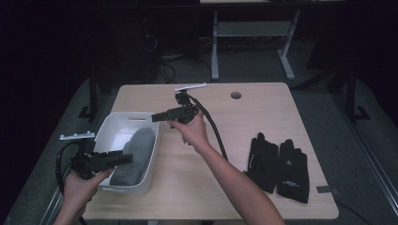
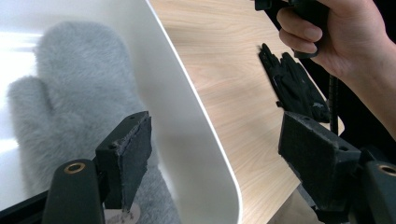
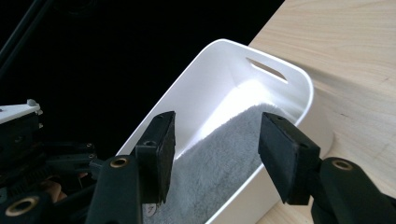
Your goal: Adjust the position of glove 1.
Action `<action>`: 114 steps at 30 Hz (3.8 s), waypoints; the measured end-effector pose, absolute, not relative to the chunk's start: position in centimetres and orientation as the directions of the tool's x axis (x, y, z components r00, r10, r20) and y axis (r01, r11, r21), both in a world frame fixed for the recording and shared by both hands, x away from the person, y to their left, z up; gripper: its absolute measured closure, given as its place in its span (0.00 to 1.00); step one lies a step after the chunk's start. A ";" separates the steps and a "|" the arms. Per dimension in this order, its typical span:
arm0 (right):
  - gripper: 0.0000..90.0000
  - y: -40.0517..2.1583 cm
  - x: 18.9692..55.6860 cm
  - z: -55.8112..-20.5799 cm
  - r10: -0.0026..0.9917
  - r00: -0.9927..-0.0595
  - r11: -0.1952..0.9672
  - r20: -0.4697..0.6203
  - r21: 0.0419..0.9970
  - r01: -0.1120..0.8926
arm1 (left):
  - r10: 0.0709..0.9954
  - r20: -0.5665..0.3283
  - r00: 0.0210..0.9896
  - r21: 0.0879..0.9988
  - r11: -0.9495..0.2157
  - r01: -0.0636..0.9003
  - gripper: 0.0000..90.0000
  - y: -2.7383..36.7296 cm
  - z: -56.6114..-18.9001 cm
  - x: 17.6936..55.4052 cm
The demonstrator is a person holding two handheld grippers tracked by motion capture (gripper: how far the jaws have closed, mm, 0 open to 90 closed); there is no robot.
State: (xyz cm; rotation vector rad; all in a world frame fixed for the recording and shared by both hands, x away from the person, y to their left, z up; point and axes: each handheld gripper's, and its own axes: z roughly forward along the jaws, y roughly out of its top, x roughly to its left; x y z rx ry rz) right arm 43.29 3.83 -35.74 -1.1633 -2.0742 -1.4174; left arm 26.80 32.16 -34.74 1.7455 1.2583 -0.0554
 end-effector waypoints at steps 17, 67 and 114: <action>0.50 0.7 43.1 -35.7 0.427 -0.571 0.117 0.701 0.583 0.804 | 0.693 -0.517 0.503 0.655 -0.058 0.754 0.28 29.9 -34.5 27.6; 0.47 -15.3 39.7 -36.1 0.500 -0.494 -0.025 0.711 0.583 0.812 | 0.559 -0.511 0.654 0.669 -0.219 0.710 0.26 17.3 -34.6 29.8; 0.45 -28.7 34.0 -39.7 0.628 -0.371 -0.125 0.684 0.559 0.820 | 0.433 -0.515 0.740 0.655 -0.358 0.665 0.23 5.2 -38.2 30.0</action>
